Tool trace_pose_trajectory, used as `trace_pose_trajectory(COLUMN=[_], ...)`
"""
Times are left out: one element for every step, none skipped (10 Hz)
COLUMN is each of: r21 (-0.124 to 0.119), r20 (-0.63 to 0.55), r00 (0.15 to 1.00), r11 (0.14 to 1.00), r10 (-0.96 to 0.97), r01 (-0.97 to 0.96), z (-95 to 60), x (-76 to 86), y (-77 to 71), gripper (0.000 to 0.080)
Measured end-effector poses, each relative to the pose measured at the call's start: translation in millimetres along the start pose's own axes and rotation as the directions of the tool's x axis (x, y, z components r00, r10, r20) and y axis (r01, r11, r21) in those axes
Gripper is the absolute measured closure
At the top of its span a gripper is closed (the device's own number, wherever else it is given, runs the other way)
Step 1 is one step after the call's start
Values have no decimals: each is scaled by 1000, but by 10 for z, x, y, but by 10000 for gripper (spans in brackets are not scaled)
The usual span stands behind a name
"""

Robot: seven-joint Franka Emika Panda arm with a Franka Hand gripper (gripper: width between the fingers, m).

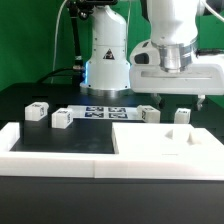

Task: Assemble one leg

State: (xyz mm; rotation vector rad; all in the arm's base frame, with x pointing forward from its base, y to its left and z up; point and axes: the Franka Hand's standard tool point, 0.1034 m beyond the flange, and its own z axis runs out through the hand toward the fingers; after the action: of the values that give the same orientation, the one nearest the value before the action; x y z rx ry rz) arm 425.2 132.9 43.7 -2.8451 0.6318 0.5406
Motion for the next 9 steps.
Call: trace_pose_trajectory(r21=[-7,-17,-21,-30,-31,-37,-45,-47,-49], r20=[53,151,208,265,299,362,401,407,403], r00=[999,988,978,964,954,932,916,914,915], r11=[1000,1000,1000,1000,999,999,999,999,999], r10=[-4,-10,1,3,-3,-2,9,7,7], r01=[4,13,4,5,13,17,10,13,13], z=[39,111,188,220,225,334,402,424,425], x=[-21,-77,-94,-143,-151,-208,-232,-240,-248], y=[0,37,55,47,5,90,119,102,63], gripper=[151,151,151,151,151,151,151,151,151])
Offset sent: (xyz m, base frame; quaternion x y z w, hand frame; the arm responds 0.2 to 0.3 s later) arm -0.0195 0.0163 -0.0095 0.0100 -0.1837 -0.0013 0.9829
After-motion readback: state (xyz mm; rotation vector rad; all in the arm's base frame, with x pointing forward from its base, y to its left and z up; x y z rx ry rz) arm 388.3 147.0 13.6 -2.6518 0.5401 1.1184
